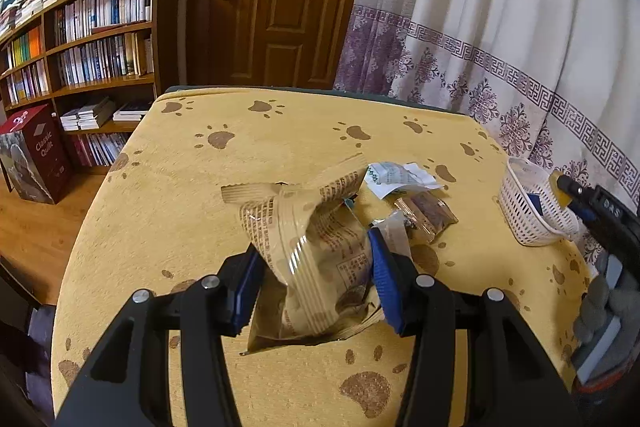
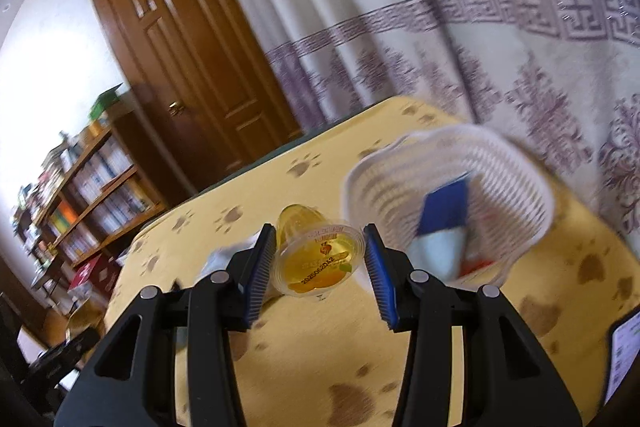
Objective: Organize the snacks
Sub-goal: 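Drop the jelly cup into the white basket with right tool while left tool holds the tan bag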
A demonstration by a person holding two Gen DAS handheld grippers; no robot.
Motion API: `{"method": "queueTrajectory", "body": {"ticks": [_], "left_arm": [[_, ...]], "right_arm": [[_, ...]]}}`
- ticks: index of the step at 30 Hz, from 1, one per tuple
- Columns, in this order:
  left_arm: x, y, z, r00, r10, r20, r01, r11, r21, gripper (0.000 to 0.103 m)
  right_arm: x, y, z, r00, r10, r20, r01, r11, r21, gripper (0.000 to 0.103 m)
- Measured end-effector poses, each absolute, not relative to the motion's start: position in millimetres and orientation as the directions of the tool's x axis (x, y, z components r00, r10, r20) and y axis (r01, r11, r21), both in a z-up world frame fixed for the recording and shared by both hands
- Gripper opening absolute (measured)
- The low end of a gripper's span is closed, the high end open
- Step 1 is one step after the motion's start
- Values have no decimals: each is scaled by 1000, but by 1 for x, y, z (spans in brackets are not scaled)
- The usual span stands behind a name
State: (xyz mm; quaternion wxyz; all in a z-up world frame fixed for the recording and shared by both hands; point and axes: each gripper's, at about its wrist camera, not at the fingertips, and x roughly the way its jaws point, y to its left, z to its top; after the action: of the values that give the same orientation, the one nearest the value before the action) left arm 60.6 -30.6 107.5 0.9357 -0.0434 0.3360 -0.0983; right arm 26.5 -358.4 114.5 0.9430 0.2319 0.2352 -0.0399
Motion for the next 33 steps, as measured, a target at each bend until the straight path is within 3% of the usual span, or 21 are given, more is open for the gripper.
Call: {"method": "queueTrajectory", "body": {"ticks": [9, 13, 33], "left_arm": [[61, -42, 110, 754, -219, -620, 175, 976, -132, 51], [63, -47, 111, 752, -220, -622, 181, 975, -126, 51], [74, -125, 127, 742, -317, -591, 335, 938, -83, 51]], "right_arm": [[38, -390, 103, 873, -47, -486, 275, 870, 410, 48], [35, -391, 100, 878, -72, -473, 286, 872, 397, 59], [-42, -404, 75, 859, -251, -446, 436, 816, 380, 59]]}}
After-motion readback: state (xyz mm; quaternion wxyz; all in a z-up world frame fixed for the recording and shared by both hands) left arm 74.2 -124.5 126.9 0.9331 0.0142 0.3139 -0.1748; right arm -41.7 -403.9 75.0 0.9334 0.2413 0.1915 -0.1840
